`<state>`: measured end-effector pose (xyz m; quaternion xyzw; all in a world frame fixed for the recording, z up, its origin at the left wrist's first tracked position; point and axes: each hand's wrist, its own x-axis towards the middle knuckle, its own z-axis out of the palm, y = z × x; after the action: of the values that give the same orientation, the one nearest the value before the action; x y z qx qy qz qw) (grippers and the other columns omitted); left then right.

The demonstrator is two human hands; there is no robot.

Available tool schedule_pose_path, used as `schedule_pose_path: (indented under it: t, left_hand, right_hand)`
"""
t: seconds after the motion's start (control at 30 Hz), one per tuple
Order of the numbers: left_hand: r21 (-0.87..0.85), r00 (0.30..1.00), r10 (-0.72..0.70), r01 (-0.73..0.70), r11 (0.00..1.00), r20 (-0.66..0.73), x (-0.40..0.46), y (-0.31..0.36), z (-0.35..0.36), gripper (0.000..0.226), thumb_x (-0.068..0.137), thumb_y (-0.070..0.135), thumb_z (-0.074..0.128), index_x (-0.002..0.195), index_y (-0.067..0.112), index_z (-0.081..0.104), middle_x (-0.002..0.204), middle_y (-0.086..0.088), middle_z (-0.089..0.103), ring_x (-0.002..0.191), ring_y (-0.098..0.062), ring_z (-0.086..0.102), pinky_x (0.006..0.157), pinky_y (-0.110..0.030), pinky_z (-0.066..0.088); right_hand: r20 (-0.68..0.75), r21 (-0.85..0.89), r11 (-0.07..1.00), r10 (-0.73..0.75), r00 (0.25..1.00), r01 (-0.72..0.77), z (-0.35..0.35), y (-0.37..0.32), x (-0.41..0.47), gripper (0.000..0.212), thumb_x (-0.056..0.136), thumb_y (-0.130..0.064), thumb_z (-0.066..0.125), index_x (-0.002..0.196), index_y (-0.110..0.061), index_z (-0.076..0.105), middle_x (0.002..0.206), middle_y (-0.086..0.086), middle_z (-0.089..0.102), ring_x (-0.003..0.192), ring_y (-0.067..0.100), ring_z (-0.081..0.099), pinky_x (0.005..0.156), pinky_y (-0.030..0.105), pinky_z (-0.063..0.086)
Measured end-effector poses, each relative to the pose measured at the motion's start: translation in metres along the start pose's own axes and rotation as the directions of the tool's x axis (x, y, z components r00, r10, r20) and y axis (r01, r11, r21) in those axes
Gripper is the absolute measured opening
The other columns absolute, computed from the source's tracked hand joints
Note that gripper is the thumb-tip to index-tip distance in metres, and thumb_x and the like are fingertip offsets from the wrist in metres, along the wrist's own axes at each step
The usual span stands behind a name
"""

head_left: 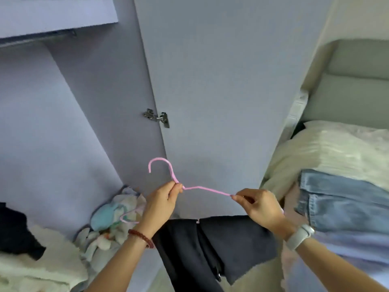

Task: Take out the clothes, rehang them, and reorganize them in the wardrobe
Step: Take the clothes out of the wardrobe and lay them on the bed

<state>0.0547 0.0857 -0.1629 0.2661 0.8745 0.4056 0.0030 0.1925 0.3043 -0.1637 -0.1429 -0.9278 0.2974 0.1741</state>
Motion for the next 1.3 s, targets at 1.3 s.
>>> schedule_pose_path:
  t: [1.3]
  left_hand:
    - [-0.539,0.708,0.678,-0.5,0.678,0.195,0.099,0.391,0.358,0.017,0.081,0.02,0.068,0.076,0.005,0.073,0.071,0.006,0.06,0.08,-0.016,0.05,0.081,-0.045,0.043]
  right_hand:
    - [-0.647,0.476,0.823,0.566,0.511,-0.309,-0.245,0.236,-0.057,0.023,0.084,-0.014,0.062,0.074,-0.034,0.056,0.043,-0.01,0.043,0.039,0.005,0.035,0.042,0.01,0.026]
